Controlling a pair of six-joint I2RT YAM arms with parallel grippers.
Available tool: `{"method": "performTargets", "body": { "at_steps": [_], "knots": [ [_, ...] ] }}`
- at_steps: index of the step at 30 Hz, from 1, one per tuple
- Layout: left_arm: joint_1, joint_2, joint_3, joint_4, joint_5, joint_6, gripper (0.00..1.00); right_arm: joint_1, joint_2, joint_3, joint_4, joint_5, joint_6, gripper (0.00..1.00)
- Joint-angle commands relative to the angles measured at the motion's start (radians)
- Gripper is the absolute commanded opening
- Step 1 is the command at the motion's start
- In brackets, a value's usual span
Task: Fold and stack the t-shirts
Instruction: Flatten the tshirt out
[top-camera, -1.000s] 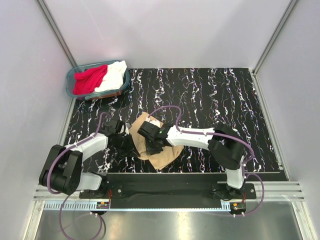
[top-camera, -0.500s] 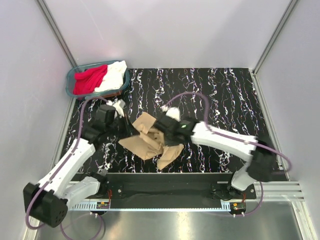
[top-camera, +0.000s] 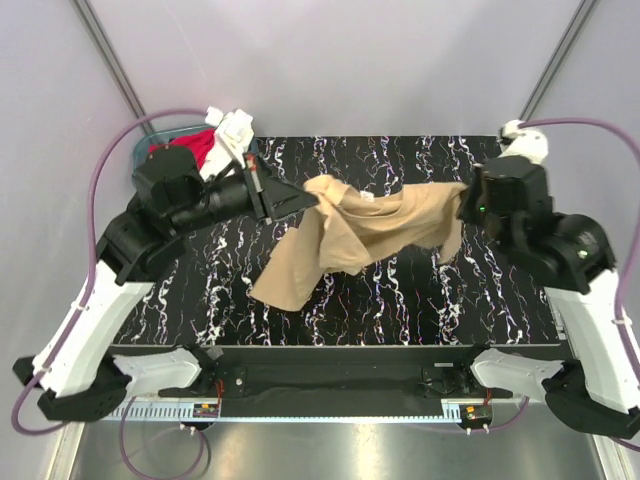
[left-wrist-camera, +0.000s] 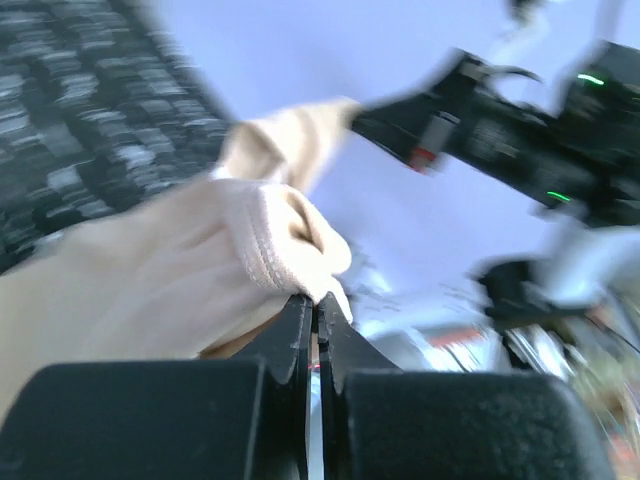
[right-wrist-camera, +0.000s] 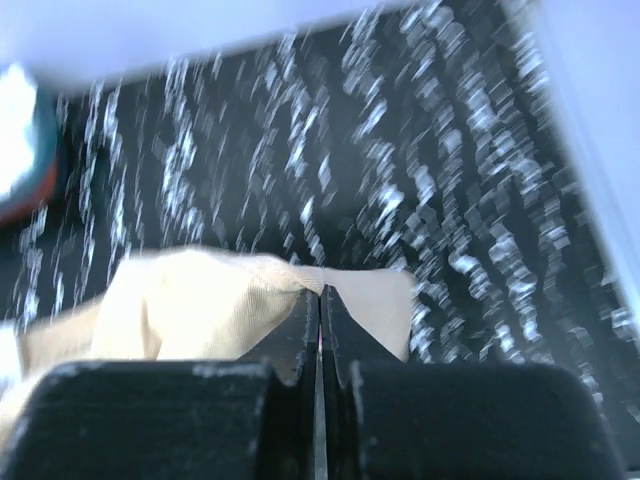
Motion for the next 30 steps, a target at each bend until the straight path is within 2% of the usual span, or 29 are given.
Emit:
{"method": "performTargets", "body": {
  "at_steps": [1,2,5,9,12,15,18,19,20,23,25,27,28,30],
  "knots": [
    [-0.058,0.089,0.169,0.055,0.212,-0.038,0.0,-0.008,-0.001,0.155,-0.063,0.27,-0.063,0.0],
    [-0.093,0.125,0.201,0.061,0.236,-0.047,0.0,-0.008,-0.002,0.244,-0.065,0.293,-0.073,0.0],
    [-0.168,0.172,0.317,0.067,0.308,-0.072,0.0,-0.008,-0.019,0.373,-0.011,0.376,-0.142,0.0],
    [-0.218,0.206,0.442,0.069,0.366,-0.109,0.0,-0.008,-0.082,0.413,0.234,0.412,-0.309,0.0],
    [-0.218,0.193,0.446,0.062,0.371,-0.111,0.0,-0.008,-0.058,0.493,0.334,0.419,-0.432,0.0],
    [-0.219,0.125,0.337,0.047,0.32,-0.089,0.0,-0.008,0.084,0.622,0.362,0.399,-0.532,0.0],
    [-0.209,0.036,0.214,-0.121,0.106,-0.011,0.0,-0.008,0.238,0.703,0.391,0.341,-0.596,0.0],
    [-0.201,0.01,0.17,-0.164,-0.048,0.004,0.0,-0.008,0.279,0.717,0.395,0.299,-0.604,0.0],
    [-0.178,-0.051,0.119,-0.242,-0.13,0.0,0.0,-0.008,0.322,0.729,0.402,0.277,-0.628,0.0],
    [-0.129,-0.192,-0.2,-0.347,-0.449,-0.078,0.0,-0.025,0.48,0.69,0.458,0.171,-0.647,0.0],
    [-0.094,-0.281,-0.321,-0.402,-0.639,-0.127,0.0,-0.027,0.58,0.645,0.506,0.069,-0.647,0.0],
    [-0.036,-0.324,-0.483,-0.405,-0.735,-0.133,0.0,-0.028,0.681,0.588,0.593,-0.008,-0.621,0.0],
    [-0.011,-0.346,-0.529,-0.415,-0.785,-0.137,0.0,-0.025,0.726,0.59,0.598,-0.101,-0.613,0.0],
    [0.118,-0.337,-0.577,-0.433,-0.752,-0.138,0.0,-0.027,0.853,0.607,0.586,-0.183,-0.546,0.0]
  ]
}}
